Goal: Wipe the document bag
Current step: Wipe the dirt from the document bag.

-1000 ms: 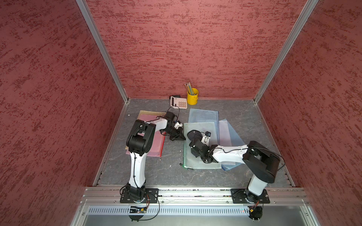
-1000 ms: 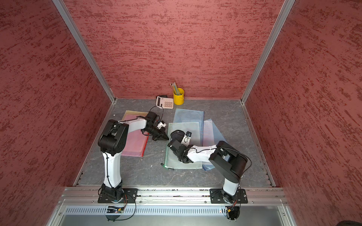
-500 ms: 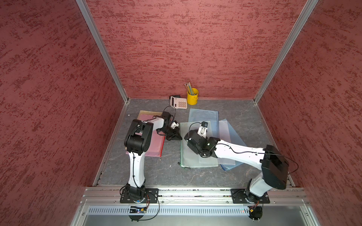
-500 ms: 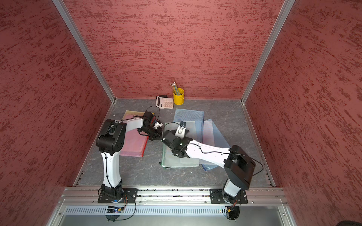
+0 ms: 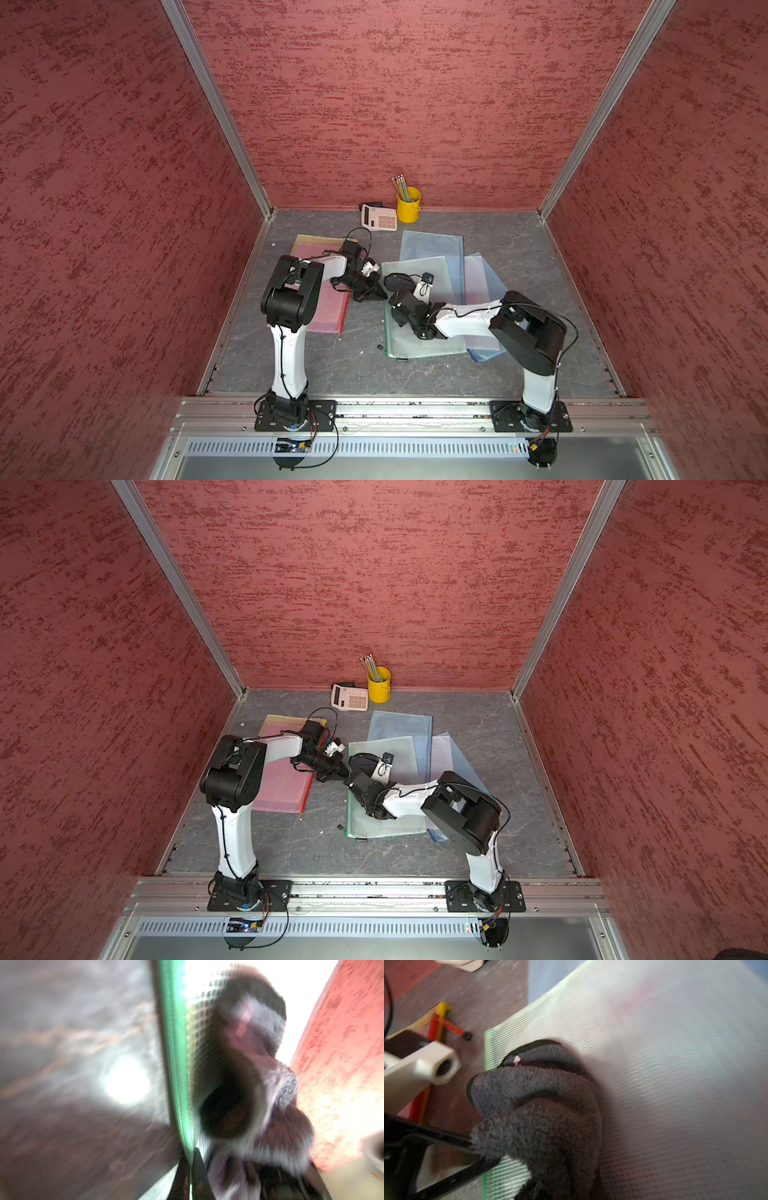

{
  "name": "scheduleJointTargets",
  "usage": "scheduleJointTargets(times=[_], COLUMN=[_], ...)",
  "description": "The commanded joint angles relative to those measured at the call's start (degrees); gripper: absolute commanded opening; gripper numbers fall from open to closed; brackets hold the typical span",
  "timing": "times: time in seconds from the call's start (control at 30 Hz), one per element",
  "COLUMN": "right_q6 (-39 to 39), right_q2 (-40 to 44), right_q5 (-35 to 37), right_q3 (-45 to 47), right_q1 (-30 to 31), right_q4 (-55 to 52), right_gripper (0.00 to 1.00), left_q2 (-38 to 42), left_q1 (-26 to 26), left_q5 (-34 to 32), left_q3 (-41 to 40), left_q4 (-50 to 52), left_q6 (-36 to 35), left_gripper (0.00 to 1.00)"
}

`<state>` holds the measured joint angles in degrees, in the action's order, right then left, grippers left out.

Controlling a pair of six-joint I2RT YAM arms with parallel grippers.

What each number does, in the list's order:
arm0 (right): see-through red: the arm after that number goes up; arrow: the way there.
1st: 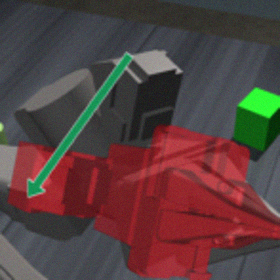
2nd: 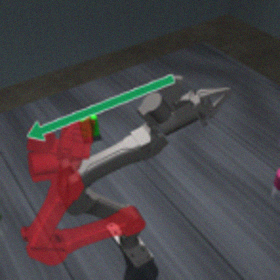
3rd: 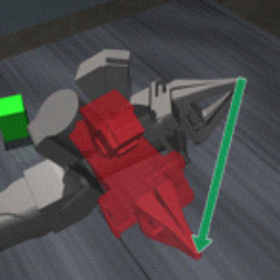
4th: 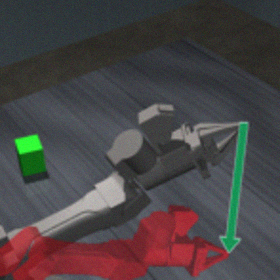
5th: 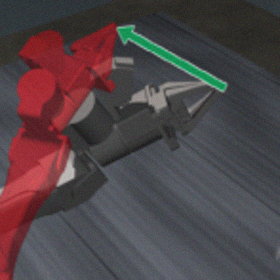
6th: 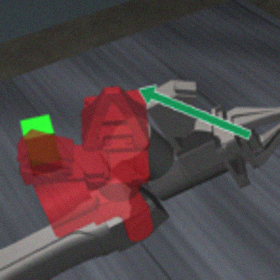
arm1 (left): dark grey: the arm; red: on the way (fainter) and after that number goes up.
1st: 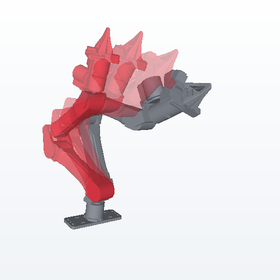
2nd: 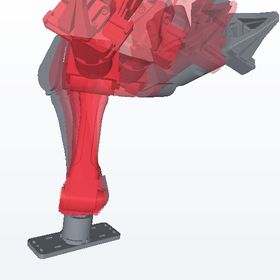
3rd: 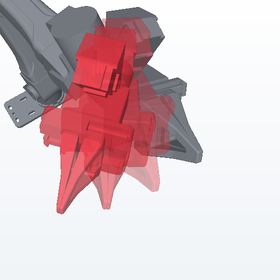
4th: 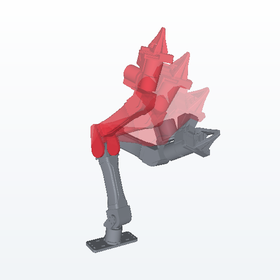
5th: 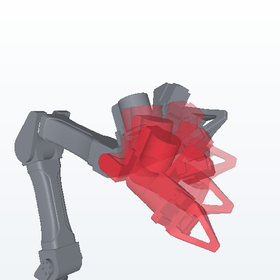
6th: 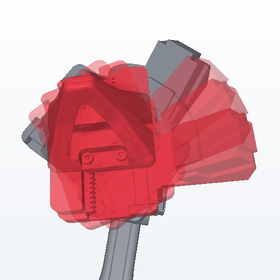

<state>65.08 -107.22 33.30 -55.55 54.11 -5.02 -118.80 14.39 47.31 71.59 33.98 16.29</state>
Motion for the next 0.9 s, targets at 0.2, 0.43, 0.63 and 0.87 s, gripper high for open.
scheduleJointTargets(times=[0.2, 0.43, 0.63, 0.87], right_q6=[11.84, -15.42, -13.66, -6.12], right_q2=[23.38, 12.51, -6.69, -0.39], right_q5=[10.04, 0.28, -7.10, -0.36], right_q3=[6.56, -4.80, -13.76, -2.36], right_q1=[6.68, 0.47, -2.45, -6.54], right_q4=[-38.35, 3.48, 9.35, -5.27], right_gripper=[0.00, 0.00, 0.00, 0.00], left_q2=[1.51, 1.21, 1.64, 3.09], left_q1=[-2.01, 0.37, 0.68, -0.62], left_q5=[-0.93, -0.73, -2.26, -3.80], left_q3=[0.74, 0.11, 0.78, -0.48], left_q4=[2.62, 2.92, 3.88, 4.82], left_q6=[-2.47, -2.55, -2.68, -3.09], left_gripper=[0.00, 0.00, 0.00, 0.00])
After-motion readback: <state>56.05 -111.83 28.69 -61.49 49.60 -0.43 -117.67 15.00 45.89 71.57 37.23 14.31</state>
